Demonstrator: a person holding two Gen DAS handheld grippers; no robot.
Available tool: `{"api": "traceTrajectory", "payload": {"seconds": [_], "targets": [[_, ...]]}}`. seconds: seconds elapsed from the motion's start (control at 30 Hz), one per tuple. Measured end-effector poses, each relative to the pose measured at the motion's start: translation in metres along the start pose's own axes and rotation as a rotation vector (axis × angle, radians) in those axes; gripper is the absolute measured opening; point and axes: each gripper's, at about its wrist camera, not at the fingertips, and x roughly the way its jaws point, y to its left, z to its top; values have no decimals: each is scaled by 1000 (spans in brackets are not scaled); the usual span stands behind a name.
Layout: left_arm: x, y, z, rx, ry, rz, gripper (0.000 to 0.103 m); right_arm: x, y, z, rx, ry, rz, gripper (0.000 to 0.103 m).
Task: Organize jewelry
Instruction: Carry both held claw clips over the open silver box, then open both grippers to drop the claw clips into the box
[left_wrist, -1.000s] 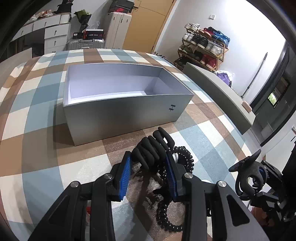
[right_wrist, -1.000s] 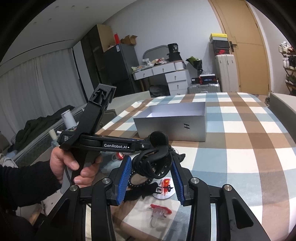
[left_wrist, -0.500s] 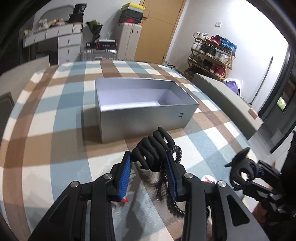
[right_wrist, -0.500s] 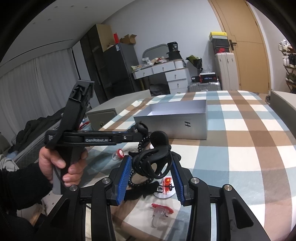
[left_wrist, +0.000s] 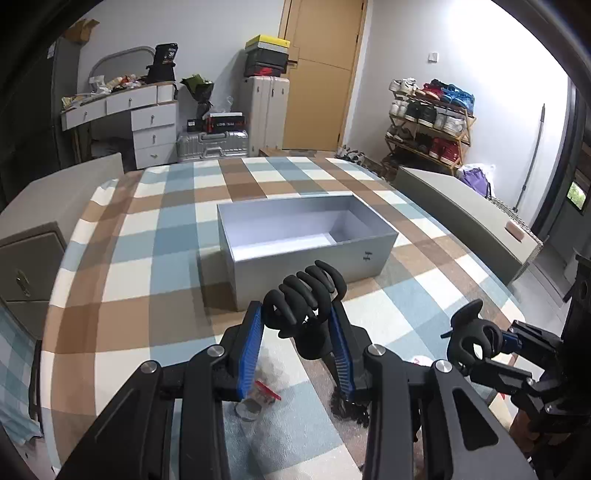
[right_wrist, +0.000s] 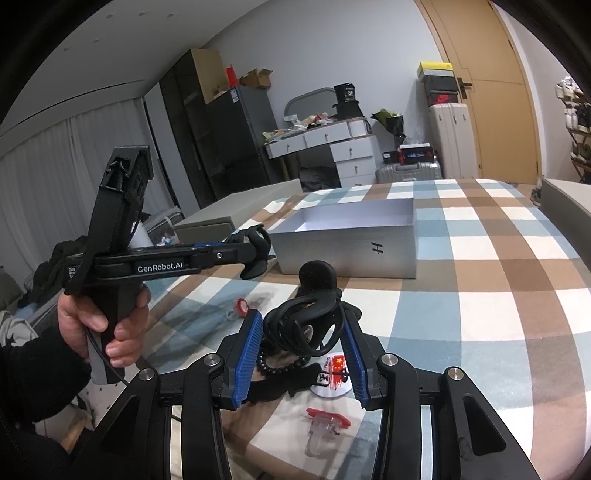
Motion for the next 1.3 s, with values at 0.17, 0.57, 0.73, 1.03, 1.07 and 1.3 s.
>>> {"api": "traceTrajectory", "payload": {"seconds": [0.17,0.57,0.73,1.03,1.07,1.3], "targets": [[-4,-5,13,22,-20,-19,30,3,0,11,-22,-11,12,42],[31,9,54,5,19,-11,30,42,-25,90,-47,-29,50,42],[59,11,62,34,99,0,30,72,-46,114,-17,13,60,42],[85,19,70,-2,172,-21,30,131,-71,123,25,192,45,42],[88,19,70,4,185,-25,30,138,-73,121,30,218,45,42],[103,20,70,5,246,-45,30,160,-82,119,80,295,33,42]]}}
